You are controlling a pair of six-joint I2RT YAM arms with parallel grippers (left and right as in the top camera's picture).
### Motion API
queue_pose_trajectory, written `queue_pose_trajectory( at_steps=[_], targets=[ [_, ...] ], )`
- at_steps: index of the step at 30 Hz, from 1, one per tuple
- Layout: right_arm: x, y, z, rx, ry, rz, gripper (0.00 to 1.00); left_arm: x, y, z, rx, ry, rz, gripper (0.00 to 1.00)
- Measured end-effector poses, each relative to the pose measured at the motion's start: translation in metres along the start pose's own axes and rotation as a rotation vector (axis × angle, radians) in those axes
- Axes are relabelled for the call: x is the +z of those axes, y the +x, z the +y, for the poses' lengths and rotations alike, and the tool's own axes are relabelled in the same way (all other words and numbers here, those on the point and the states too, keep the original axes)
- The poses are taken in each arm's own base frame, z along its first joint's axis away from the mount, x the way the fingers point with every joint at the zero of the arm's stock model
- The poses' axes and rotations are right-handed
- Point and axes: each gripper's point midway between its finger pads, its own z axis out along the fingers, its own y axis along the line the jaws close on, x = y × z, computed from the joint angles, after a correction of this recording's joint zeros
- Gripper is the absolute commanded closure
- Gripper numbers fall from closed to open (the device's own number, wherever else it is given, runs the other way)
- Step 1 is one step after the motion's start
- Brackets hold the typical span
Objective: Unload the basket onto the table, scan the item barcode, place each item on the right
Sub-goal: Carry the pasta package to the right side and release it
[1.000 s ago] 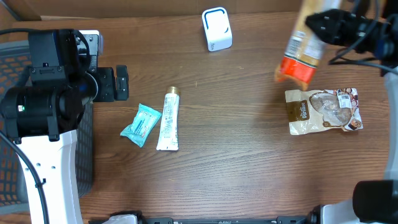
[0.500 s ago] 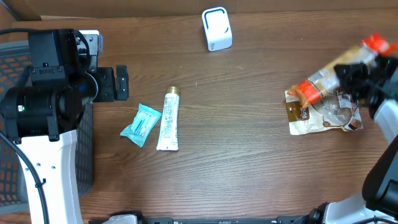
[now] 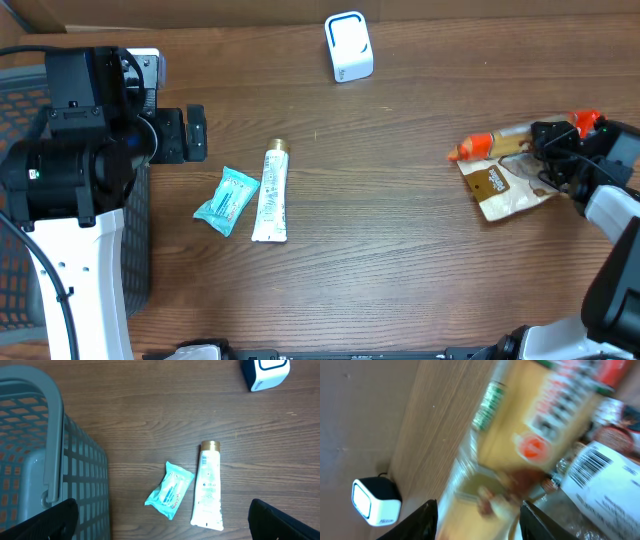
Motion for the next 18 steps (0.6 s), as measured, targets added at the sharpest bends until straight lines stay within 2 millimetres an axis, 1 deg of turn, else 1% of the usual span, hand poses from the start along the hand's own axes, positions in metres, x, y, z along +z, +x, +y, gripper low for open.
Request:
queue_pose_trajectory(
  at_steps=[2,4,5,7,9,11,13,14,16,18],
  targets=[
    [-0.012,-0.002,0.003,0.002,0.003,-0.001,0.48,0.0,0.0,0.0,0.0,0.0,0.0,0.01],
    [-0.032,-0.006,0.011,-0.022,0.005,-0.019,0.47,0.0,0.0,0.0,0.0,0.0,0.0,0.01],
    [-0.041,-0.007,0.017,-0.04,0.002,-0.03,0.47,0.0,0.0,0.0,0.0,0.0,0.0,0.0],
    [-0.065,-0.007,0.035,-0.095,-0.013,-0.057,0.46,0.0,0.0,0.0,0.0,0.0,0.0,0.01],
    [-0.083,-0.004,0.051,-0.144,-0.034,-0.077,0.45,0.0,0.0,0.0,0.0,0.0,0.0,0.0],
    [-0.097,0.007,0.066,-0.194,-0.049,-0.063,0.44,0.0,0.0,0.0,0.0,0.0,0.0,0.0],
    [-0.102,0.025,0.084,-0.256,-0.073,-0.023,0.41,0.0,0.0,0.0,0.0,0.0,0.0,0.0],
    [-0.101,0.037,0.096,-0.295,-0.091,0.009,0.4,0.0,0.0,0.0,0.0,0.0,0.0,0.01],
    [-0.097,0.063,0.121,-0.374,-0.136,0.074,0.34,0.0,0.0,0.0,0.0,0.0,0.0,0.01],
    [-0.091,0.095,0.146,-0.463,-0.192,0.144,0.32,0.0,0.0,0.0,0.0,0.0,0.0,0.0]
  ],
)
